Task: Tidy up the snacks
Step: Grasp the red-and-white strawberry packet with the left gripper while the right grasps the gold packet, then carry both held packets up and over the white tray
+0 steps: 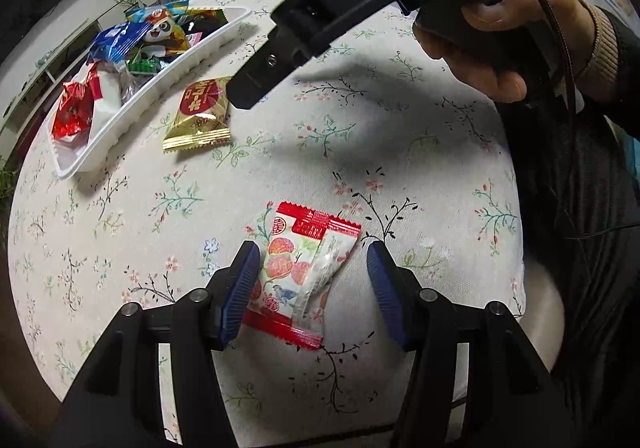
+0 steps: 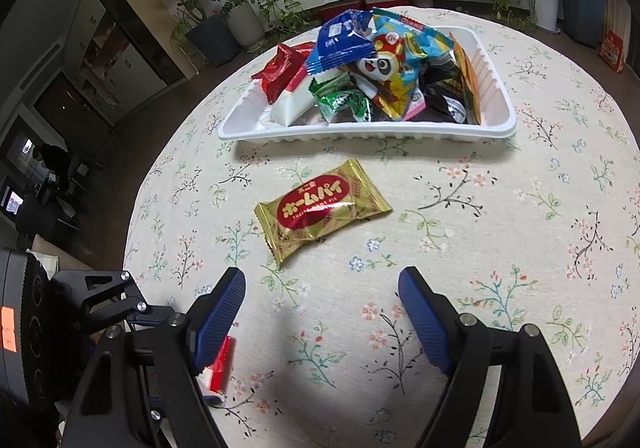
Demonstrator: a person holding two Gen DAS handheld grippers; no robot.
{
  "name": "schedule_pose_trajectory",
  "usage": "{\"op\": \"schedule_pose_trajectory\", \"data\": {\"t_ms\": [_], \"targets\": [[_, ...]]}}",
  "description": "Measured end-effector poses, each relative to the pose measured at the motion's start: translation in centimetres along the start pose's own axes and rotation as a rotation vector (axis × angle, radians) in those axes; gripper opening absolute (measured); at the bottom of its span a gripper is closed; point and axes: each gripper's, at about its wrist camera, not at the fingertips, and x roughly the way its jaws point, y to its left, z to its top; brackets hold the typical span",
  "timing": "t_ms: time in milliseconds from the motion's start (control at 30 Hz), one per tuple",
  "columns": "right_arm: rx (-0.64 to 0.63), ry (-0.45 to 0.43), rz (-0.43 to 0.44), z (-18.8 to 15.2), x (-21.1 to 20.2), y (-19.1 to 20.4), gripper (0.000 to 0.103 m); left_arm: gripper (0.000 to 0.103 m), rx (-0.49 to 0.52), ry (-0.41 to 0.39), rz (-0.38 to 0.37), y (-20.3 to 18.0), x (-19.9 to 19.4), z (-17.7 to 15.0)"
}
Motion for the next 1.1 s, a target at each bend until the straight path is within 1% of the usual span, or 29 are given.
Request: {"op": "schedule_pose_trajectory", "data": {"t_ms": [133,267,367,433,533,633,700,733,767,800,900,933,967,1000,1067,1100], "targets": [[0.014,0.001,-0.013,0.8,0.4,0.9,0.081,0.052,-0.031,-0.011,-0.013,0.2,-0.1,-0.5],[0.031,0.005,-0.057,1.6,1.2,1.9,0.081,0.040,-0.084,-0.023,-0.026,0.4,-0.1,-0.7],[0.052,0.008,-0.082,2.1,1.8,2.5,0.081,0.034,-0.126,-0.037,-0.021,0.6,-0.4,-1.3],[0.076,0.006,-0.101,2.4,2.2,2.7,0.081,0.034,-0.164,-0.038,-0.022,1.0,-0.5,-1.5],[0.149,0.014,-0.138,3.1,3.1,2.4,0.081,0.033,-0.217,-0.048,-0.032,1.7,-0.7,-1.8],[0.217,0.029,-0.144,3.9,3.8,2.1,0.081,0.033,-0.245,-0.053,-0.031,2.0,-0.7,-1.8],[0.211,0.058,-0.177,4.4,4.7,2.5,0.081,0.033,-0.264,-0.059,-0.035,2.0,-0.8,-1.9],[0.204,0.073,-0.186,4.6,5.1,2.7,0.078,0.033,-0.275,-0.064,-0.038,2.1,-0.9,-2.0],[0.200,0.092,-0.201,4.8,5.6,2.8,0.073,0.033,-0.283,-0.068,-0.040,2.2,-1.0,-2.1],[0.197,0.111,-0.208,4.8,6.0,2.9,0.070,0.033,-0.289,-0.073,-0.042,2.8,-1.2,-2.7],[0.156,0.104,-0.246,4.9,6.3,3.4,0.066,0.033,-0.304,-0.086,-0.043,3.1,-1.6,-3.1],[0.146,0.102,-0.257,4.9,6.4,3.4,0.062,0.033,-0.310,-0.090,-0.044,3.2,-1.7,-3.3],[0.136,0.100,-0.267,4.9,6.5,3.3,0.055,0.033,-0.318,-0.091,-0.046,3.4,-1.7,-3.4],[0.129,0.095,-0.273,4.9,6.4,3.2,0.052,0.033,-0.325,-0.093,-0.046,3.5,-1.8,-3.5],[0.130,0.089,-0.265,4.8,6.1,2.5,0.038,0.033,-0.341,-0.096,-0.046,3.8,-2.1,-4.0],[0.133,0.088,-0.255,4.6,5.9,2.2,0.037,0.032,-0.354,-0.098,-0.047,4.1,-2.2,-4.2]]}}
